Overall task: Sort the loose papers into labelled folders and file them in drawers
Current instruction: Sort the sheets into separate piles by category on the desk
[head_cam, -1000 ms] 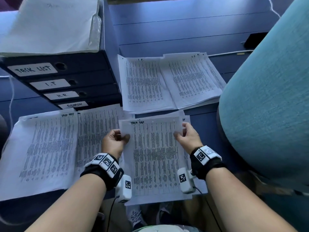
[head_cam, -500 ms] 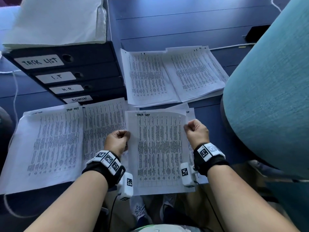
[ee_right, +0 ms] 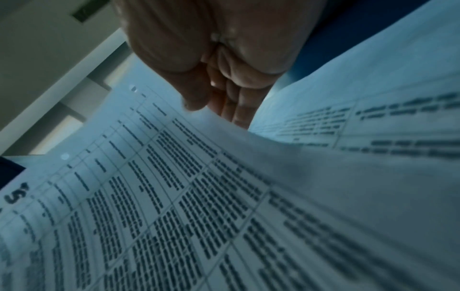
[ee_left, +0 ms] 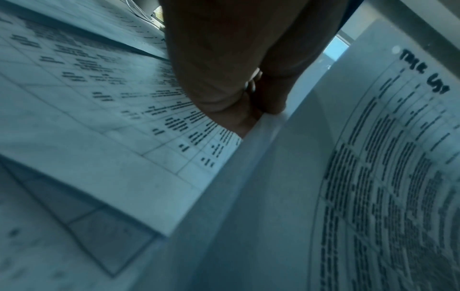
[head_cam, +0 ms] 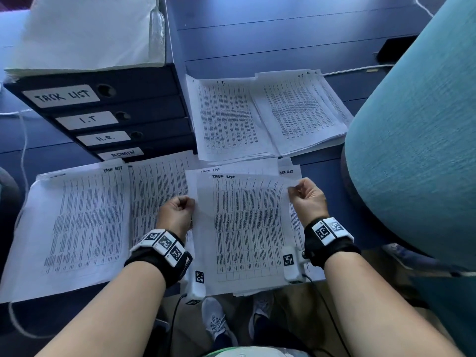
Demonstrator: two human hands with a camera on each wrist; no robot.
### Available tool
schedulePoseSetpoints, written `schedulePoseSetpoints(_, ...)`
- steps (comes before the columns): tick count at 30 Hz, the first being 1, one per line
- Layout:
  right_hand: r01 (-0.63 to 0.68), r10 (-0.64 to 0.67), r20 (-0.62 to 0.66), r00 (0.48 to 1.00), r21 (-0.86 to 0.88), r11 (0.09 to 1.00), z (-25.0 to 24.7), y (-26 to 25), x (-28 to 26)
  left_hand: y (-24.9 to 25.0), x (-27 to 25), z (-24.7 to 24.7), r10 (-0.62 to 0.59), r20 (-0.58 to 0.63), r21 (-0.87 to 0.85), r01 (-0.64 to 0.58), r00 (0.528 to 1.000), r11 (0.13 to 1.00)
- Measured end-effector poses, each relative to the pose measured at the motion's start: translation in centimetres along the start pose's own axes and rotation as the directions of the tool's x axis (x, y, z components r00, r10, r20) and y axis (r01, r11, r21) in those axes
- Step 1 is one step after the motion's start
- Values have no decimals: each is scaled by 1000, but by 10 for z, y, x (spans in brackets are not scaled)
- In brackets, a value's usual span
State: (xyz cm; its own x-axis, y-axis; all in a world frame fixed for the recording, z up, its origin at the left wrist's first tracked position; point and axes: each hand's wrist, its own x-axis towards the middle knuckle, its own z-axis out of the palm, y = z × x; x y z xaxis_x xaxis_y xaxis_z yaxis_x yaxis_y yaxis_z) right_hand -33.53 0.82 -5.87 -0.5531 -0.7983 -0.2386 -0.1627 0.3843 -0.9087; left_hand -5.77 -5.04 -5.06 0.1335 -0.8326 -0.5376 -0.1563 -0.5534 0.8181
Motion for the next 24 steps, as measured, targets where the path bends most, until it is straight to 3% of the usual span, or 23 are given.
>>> schedulePoseSetpoints(4,17,-18,-28,999,-41,999,6,-4,-1,6,-11,8,-71,131,-114,86,989,990)
schedulePoseSetpoints(6,17,-21,-61,998,-77,997,8,-4,0,8,-15,11,-131,150,-83,145,980,986)
schedulePoseSetpoints(11,5,-19,-77,997,-169,986,6,0,4,-9,-13,13,13,105,190,-33,994,981)
schedulePoseSetpoints(14,-44,-43,-168,985,-483,875,-4,7,7,-15,-6,6,61,-18,329,-52,998,943)
schedulePoseSetpoints(16,-148,65,-153,986,-630,763,-8,9,6,-16,-3,3,87,-49,412,-59,995,909)
schedulePoseSetpoints(18,-183,138,-121,983,-672,718,-9,9,5,-15,-3,2,86,-49,441,-56,995,896)
schedulePoseSetpoints(24,-178,109,-156,982,-552,815,-9,12,11,-24,6,2,47,-31,364,-33,998,931)
